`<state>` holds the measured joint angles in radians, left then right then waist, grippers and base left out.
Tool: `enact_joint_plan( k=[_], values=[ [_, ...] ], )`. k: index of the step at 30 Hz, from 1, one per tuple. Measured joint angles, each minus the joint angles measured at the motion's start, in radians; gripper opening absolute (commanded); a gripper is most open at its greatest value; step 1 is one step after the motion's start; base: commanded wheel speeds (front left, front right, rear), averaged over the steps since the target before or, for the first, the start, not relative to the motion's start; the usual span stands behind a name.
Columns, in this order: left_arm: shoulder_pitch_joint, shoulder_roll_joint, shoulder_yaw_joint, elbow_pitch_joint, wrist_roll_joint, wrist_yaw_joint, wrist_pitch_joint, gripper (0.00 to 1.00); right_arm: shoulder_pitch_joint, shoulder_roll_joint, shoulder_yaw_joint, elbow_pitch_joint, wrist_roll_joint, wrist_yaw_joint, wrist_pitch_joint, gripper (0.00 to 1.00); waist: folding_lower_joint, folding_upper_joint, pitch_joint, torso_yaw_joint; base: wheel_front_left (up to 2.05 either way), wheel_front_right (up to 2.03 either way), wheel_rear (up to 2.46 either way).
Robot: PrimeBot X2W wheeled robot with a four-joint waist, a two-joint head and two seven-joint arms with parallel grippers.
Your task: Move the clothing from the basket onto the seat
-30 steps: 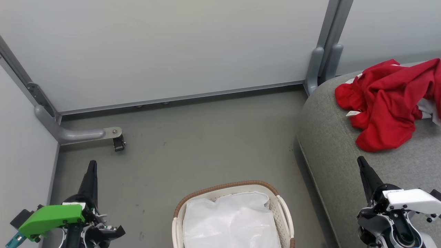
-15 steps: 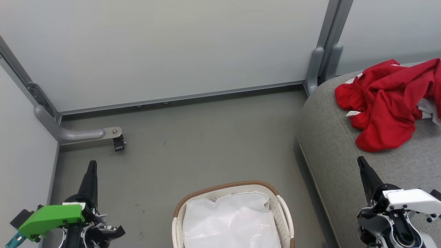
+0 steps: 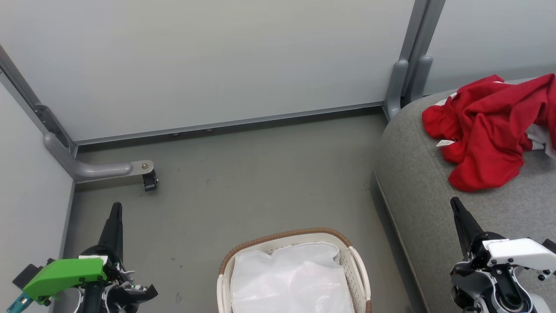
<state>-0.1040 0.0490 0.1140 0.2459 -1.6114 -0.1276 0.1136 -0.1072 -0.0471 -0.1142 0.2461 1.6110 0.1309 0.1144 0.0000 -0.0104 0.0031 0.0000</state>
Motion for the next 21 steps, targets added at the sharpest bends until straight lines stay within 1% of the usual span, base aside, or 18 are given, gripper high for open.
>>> enact_joint_plan(
  k=[21],
  values=[
    [0.000,0.000,0.000,0.000,0.000,0.000,0.001,0.00,0.000,0.000,0.000,0.000,0.000,0.000,0.000,0.00,0.0000,0.0000,0.000,0.000,0.00,0.00,0.00]
  ],
)
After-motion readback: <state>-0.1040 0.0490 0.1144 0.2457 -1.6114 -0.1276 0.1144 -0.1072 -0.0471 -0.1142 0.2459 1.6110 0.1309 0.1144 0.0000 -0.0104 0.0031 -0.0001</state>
